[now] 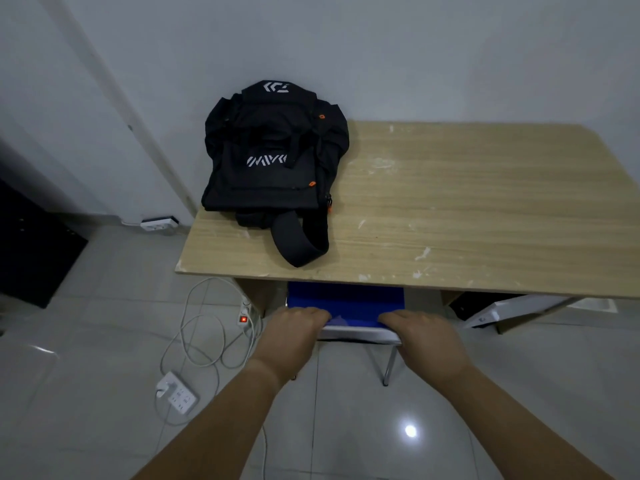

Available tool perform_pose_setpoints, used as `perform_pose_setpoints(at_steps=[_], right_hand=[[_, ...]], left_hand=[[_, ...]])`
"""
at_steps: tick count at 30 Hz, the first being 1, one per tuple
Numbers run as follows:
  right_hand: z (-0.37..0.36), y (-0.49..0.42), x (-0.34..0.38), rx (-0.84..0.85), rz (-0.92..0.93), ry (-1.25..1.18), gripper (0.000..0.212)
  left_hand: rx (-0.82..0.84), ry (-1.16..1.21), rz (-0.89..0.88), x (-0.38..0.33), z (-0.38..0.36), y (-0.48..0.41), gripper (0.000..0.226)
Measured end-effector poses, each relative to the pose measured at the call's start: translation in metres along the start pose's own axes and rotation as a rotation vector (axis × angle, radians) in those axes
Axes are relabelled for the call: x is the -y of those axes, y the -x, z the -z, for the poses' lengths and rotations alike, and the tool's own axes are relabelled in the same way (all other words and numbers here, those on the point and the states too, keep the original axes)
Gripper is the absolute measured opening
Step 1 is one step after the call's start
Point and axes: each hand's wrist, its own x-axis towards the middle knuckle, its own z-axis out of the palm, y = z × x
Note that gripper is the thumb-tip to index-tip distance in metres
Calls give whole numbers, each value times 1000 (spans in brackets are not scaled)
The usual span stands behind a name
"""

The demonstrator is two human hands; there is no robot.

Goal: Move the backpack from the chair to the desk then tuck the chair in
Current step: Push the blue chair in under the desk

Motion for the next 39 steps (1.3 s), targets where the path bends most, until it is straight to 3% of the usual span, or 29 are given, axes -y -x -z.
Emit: perform_pose_setpoints(at_steps=[9,21,30,32,37,39], right_hand=[[7,-48,-16,-128,38,-42,47],[6,-48,-14,-129,56,-24,49],[11,-46,9,4,-266,127,26],[14,-36,19,20,-329,92,36],[20,16,39,131,-413,-38,93],[24,35,46,172,-433,-63,101]], left_hand=[[-7,-65,-41,30,9,-48,33],[5,-34,-73,34,6,-45,32],[80,-44,78,22,18,-41,32],[129,-90,151,15,23,-34,45],[100,-3,257,-9,24,18,83],[125,37,262,-14,24,41,89]])
